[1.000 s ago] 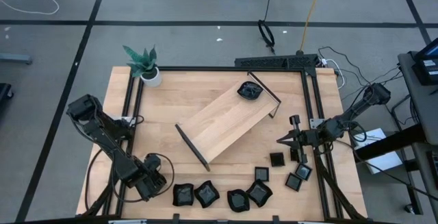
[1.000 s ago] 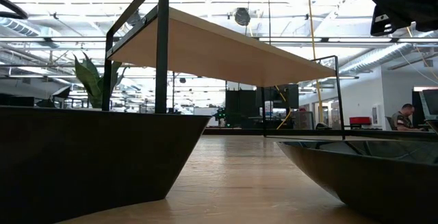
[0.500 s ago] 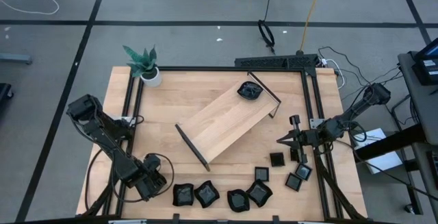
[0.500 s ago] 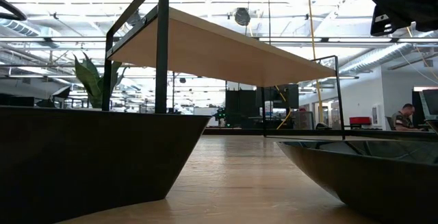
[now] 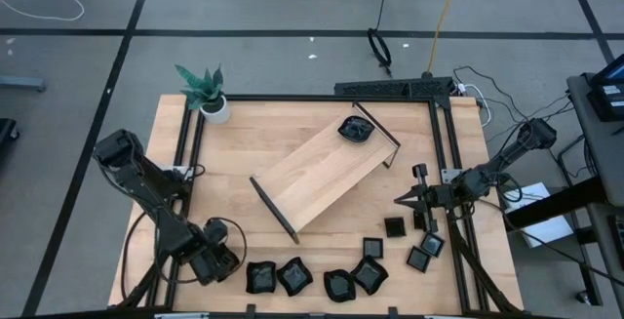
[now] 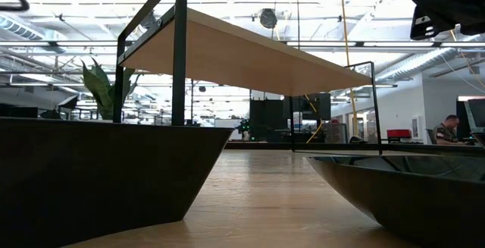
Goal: Pick & Place Mini shaped plates
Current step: Put the distorted square plate on the shelf
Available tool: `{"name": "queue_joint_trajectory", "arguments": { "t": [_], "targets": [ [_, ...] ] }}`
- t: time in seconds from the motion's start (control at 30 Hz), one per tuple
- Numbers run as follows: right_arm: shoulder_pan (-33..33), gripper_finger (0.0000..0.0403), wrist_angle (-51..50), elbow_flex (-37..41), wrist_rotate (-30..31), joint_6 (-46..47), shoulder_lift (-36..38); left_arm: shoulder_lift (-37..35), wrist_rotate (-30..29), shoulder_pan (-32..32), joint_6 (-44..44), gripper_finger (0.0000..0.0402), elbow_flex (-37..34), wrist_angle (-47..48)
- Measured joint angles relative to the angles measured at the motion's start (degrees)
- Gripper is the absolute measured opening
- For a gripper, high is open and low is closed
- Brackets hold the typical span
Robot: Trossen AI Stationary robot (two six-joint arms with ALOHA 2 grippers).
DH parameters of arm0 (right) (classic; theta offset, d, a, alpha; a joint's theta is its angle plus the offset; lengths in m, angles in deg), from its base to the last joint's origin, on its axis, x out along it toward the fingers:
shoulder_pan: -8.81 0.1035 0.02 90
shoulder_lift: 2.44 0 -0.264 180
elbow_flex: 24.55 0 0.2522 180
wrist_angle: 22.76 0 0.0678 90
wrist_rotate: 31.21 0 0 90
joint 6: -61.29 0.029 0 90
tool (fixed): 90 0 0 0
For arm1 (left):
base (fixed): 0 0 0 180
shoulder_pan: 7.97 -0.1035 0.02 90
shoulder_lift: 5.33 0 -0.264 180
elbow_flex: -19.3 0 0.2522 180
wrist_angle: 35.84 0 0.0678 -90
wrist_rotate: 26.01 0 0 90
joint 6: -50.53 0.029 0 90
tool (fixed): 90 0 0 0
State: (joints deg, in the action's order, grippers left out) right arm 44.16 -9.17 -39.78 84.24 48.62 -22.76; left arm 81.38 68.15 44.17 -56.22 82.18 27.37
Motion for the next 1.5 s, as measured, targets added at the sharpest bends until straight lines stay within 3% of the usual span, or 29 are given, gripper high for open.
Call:
{"name": "queue_joint_trajectory", "arguments": {
  "t": [0.2,0.47,0.63,0.73,0.83,0.97,1.07,1.23,1.5],
  "targets": [
    [0.0,0.0,0.0,0.0,0.0,0.0,0.0,-7.6,-7.5,0.0,-1.1,0.0005,0.0,0.3],
    [0.0,0.0,-0.3,0.0,0.0,0.0,0.0,-18.7,-17.5,0.0,3.6,0.0003,0.0,-0.2],
    [0.0,0.0,-0.4,0.0,0.0,0.0,0.0,-24.2,-29.8,0.0,11.4,0.0003,0.0,-4.6],
    [0.0,0.0,-0.4,0.0,0.0,0.0,0.0,-25.9,-39.5,-0.2,23.3,0.0003,0.0,-13.5],
    [0.0,0.0,-0.4,0.0,0.0,0.0,0.0,-26.3,-44.9,-1.6,42.5,0.0002,-0.1,-27.9],
    [0.0,0.0,-0.4,0.0,0.0,0.0,0.0,-26.3,-44.2,-5.3,71.1,0.0002,0.0,-49.6],
    [0.0,0.0,-0.4,0.0,0.0,0.0,0.0,-26.3,-40.1,-9.3,85.4,0.0002,2.4,-55.1],
    [0.0,0.0,-0.3,0.0,0.0,0.0,0.0,-25.8,-39.9,-18.6,88.8,0.0002,13.3,-44.1],
    [0.0,0.0,-0.6,0.0,0.0,0.0,0.0,-17.4,-29.5,-35.1,81.3,0.0002,39.6,-5.5]
  ]
}}
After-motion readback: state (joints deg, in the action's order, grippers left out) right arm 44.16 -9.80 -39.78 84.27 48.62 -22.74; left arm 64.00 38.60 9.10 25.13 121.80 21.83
